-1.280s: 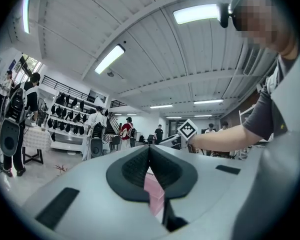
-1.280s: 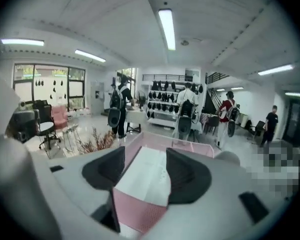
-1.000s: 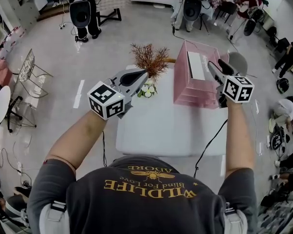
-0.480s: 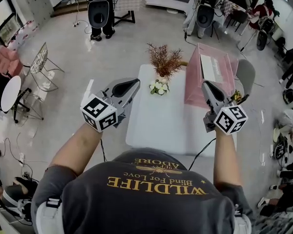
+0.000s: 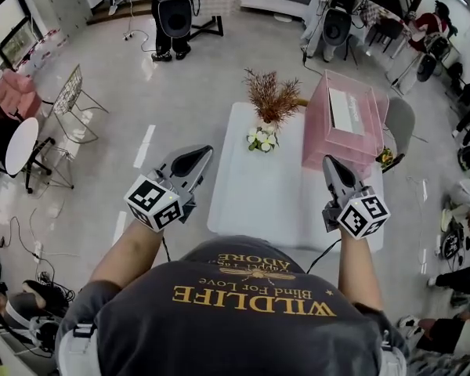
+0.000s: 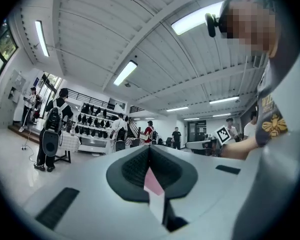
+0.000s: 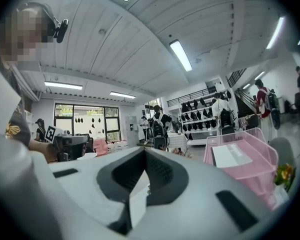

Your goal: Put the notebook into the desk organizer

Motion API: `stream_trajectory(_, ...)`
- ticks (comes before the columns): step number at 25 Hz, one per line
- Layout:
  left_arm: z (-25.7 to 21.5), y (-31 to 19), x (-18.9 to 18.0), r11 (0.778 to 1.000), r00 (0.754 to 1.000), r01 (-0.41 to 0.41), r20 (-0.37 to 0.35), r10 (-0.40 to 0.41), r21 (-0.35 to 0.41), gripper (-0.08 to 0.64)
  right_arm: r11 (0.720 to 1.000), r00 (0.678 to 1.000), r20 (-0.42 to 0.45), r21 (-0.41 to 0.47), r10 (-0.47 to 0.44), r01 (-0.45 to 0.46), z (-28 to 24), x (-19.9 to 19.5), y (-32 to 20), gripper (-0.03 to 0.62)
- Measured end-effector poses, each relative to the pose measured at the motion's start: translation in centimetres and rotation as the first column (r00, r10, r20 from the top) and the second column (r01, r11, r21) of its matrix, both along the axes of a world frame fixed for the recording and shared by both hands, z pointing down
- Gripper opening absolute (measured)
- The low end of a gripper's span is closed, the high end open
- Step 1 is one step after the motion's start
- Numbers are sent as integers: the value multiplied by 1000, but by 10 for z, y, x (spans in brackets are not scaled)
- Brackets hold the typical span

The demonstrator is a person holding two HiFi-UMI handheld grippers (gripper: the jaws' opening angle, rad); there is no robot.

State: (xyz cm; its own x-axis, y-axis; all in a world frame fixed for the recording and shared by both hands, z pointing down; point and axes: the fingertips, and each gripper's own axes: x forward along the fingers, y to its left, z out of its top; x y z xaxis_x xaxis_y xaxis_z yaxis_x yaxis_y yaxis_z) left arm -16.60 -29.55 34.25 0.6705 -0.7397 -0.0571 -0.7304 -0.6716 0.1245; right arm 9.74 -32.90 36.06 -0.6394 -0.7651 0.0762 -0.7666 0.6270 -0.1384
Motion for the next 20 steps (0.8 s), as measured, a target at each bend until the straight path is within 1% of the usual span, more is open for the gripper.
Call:
stream_trajectory(4, -3, 0, -3, 1000, 1000, 6, -23, -6, -11, 0, 1000, 1000, -21, 1, -3, 3, -3, -2, 1, 0)
stream_trajectory(20, -3, 3, 3, 1000, 1000, -2, -11, 2, 1, 0, 1000, 997, -75, 3, -1, 1, 3, 0, -1, -2)
